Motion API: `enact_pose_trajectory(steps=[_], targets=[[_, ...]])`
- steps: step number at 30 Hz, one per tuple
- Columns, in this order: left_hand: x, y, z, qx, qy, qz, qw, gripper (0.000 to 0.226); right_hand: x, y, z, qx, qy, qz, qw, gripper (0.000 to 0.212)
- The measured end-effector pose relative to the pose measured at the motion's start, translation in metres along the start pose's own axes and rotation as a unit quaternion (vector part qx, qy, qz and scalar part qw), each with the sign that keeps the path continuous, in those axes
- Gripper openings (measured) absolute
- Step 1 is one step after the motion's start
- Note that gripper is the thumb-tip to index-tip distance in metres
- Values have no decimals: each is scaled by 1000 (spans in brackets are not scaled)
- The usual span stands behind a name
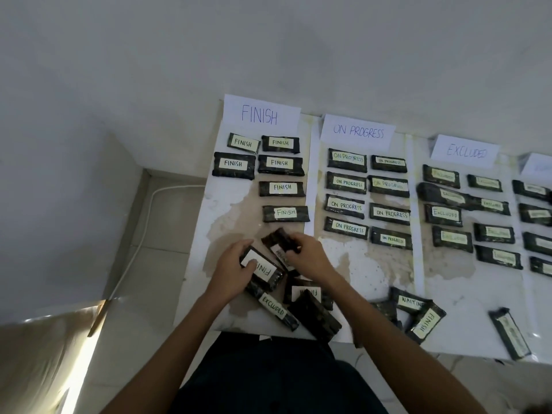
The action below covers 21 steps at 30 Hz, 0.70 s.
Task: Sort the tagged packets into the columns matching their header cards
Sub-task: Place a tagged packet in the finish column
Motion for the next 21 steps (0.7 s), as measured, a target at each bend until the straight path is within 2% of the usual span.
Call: enact_pose_trajectory(steps=[2, 4, 8, 12, 16, 21], targets=[[4, -2, 4, -10, -19, -12, 1000, 46, -8, 0, 1, 34, 120, 8, 992, 36], [8, -5, 10, -16, -35, -20, 999, 49, -11, 0, -3, 44, 193, 1, 980, 38], [13, -6, 19, -27, -58, -19, 998, 59, -8, -1, -11, 30, 256, -19, 966, 34], [15, -7, 22, -34, -62, -16, 997, 64, -1, -2, -15, 53, 331, -8, 942, 34], [15, -8, 29, 27, 47, 15, 998, 53, 13, 1, -14, 81, 344, 34, 935, 32], [-6, 10, 32, 60, 133, 55, 988, 61, 34, 14, -29, 73, 311, 19, 947, 19]])
Point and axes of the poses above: each hand's wrist, its own y-axis towards the middle knuckle, its own x-axis out of the palm, z = x × y, the point moved 8 cm from there along y, towards the middle knuckle, and after that the axes turned 11 degrees about -x, right-handed, at the moved point
